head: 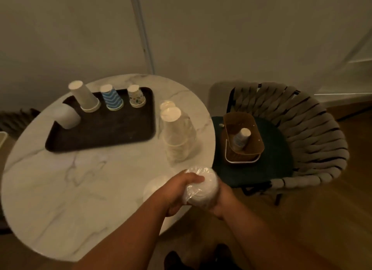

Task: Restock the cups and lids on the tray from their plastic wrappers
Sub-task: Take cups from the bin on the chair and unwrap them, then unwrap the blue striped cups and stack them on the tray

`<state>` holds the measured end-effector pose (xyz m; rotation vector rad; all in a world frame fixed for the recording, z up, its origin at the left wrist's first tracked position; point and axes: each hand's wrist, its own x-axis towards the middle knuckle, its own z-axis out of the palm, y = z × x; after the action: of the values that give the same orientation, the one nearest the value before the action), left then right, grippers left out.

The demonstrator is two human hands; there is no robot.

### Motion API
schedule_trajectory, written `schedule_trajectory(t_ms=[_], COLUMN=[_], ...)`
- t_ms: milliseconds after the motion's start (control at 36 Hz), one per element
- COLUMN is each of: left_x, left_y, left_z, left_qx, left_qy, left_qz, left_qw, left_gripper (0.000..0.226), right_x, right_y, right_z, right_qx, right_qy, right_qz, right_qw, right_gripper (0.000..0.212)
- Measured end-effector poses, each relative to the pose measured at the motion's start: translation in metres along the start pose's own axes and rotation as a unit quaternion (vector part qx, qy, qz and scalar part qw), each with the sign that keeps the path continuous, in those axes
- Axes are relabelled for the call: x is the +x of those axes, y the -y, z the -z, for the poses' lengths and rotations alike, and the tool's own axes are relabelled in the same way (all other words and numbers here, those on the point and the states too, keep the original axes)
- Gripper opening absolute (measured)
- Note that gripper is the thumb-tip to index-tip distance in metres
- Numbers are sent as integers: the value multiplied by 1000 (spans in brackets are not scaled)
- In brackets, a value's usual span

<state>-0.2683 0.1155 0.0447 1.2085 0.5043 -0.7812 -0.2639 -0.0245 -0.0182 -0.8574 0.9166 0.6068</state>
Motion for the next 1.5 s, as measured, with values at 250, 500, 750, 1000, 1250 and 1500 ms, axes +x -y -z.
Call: schedule_trajectory(t_ms=[250,500,750,1000,1250,1500], left_x=[-3,27,32,19,6,-36], left_y=[-9,-14,-19,-29,-31,-50], left_z=[68,85,96,102,104,36], left_qx=[-88,65,185,150,201,364], left_qy=[-116,-185,-242,-201,-289,-270], left_qz=[-41,-91,-118,-101,-158,-459], left_qw=[989,976,945,963,923,764], left_gripper=[40,64,73,108,79,24], right_x=[6,31,38,36,33,21], right_y=[-16,-13,-16,-5,1,27], right_z=[-57,-83,-86,-82,-74,-54], right_qx=[-170,-268,-345,-391,-418,-369], right_qy=[118,18,-55,-71,-86,-146], right_qz=[67,139,202,209,237,334], right_qw=[976,953,915,894,873,855], right_gripper=[23,19,26,30,41,29])
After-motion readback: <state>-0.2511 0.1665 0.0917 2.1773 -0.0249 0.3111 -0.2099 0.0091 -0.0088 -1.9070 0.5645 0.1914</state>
